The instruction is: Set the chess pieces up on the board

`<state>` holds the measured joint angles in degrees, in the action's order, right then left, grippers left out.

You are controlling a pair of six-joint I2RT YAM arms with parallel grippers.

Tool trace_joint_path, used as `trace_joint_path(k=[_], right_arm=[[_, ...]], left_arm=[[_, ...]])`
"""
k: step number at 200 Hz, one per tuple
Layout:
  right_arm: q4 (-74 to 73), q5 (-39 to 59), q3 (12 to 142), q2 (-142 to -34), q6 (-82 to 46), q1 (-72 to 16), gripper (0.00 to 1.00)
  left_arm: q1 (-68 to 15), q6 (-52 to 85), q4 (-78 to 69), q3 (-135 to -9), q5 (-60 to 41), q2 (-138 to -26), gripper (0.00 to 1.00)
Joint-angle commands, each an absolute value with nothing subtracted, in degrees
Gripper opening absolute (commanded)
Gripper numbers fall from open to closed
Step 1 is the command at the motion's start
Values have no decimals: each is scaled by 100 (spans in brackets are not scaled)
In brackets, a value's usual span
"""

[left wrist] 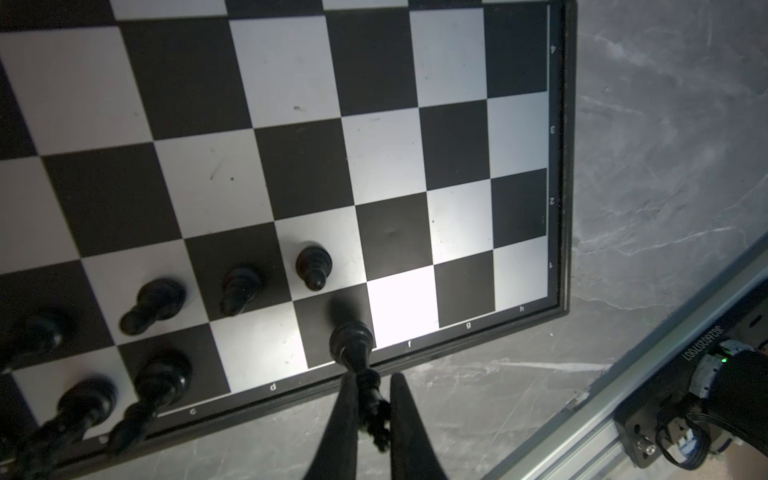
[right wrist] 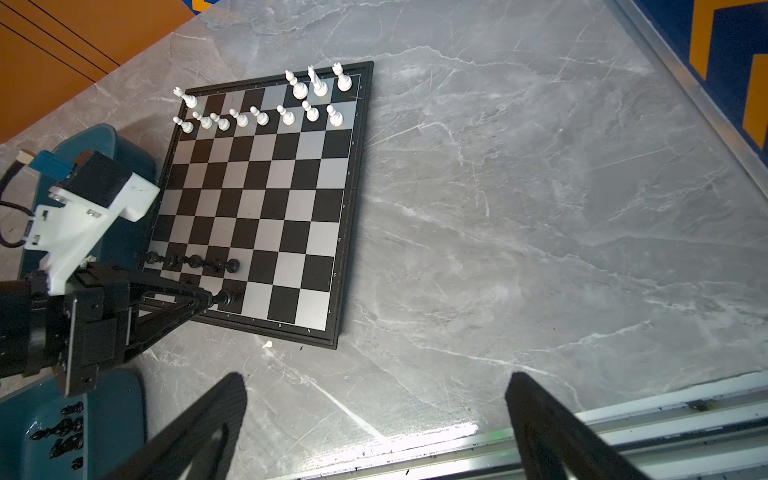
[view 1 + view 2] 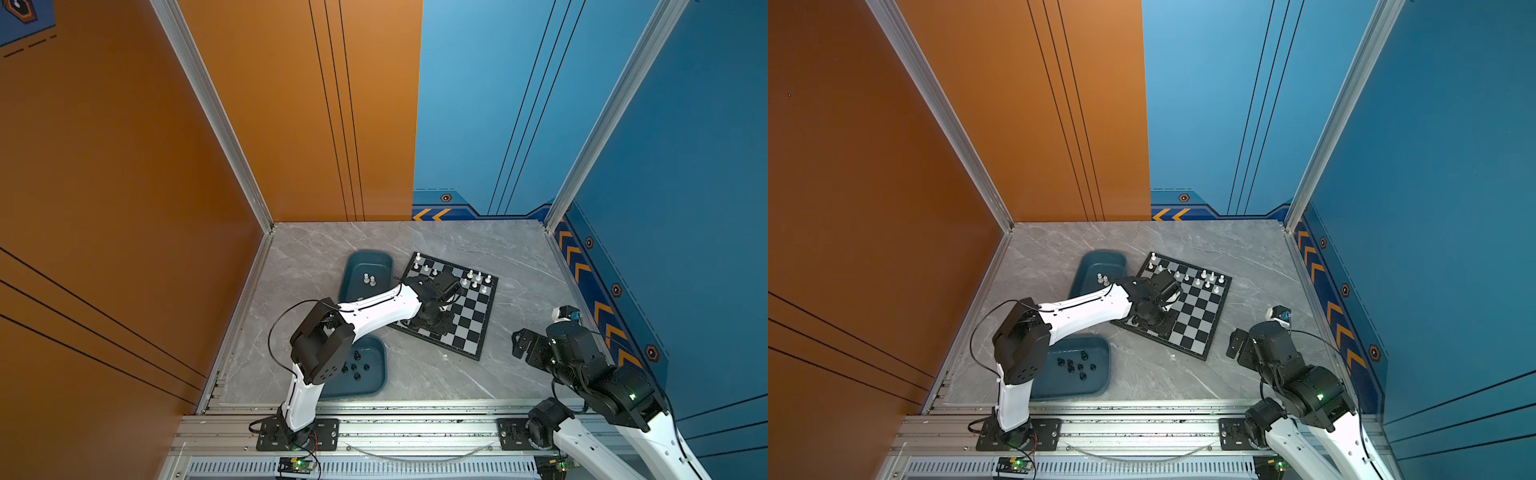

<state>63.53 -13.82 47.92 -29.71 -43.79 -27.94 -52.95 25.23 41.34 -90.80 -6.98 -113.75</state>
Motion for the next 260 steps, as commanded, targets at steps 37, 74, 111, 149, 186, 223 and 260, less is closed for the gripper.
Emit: trace_joint_path(k=[37, 74, 111, 149, 186, 223, 260], right_arm=[[6513, -1522, 4808, -3020, -4439, -2751, 100], [6495, -1481, 4811, -3052, -4404, -2690, 100], [6487, -1442, 4808, -3080, -4390, -2638, 100], [6462, -1383, 4804, -3122, -4345, -2567, 100], [6411, -1277, 4800, -3192, -4276, -2446, 100], [6146, -1086, 4872, -3447, -4099, -2401, 100], [5522, -766, 5153, -4264, -3859, -2449, 100]], left_arm=[[-5327, 2408, 4184, -9242, -713, -11620, 4], [-5300, 2377, 4191, -9180, -722, -11626, 11], [-5263, 2361, 4189, -9202, -738, -11606, 34], [-5212, 2416, 4236, -9255, -775, -11497, 41], [-5214, 2418, 4408, -9427, -646, -11285, 43], [-5099, 2422, 4663, -9577, -246, -10712, 44], [-4570, 2769, 4680, -8894, -1, -9513, 48]])
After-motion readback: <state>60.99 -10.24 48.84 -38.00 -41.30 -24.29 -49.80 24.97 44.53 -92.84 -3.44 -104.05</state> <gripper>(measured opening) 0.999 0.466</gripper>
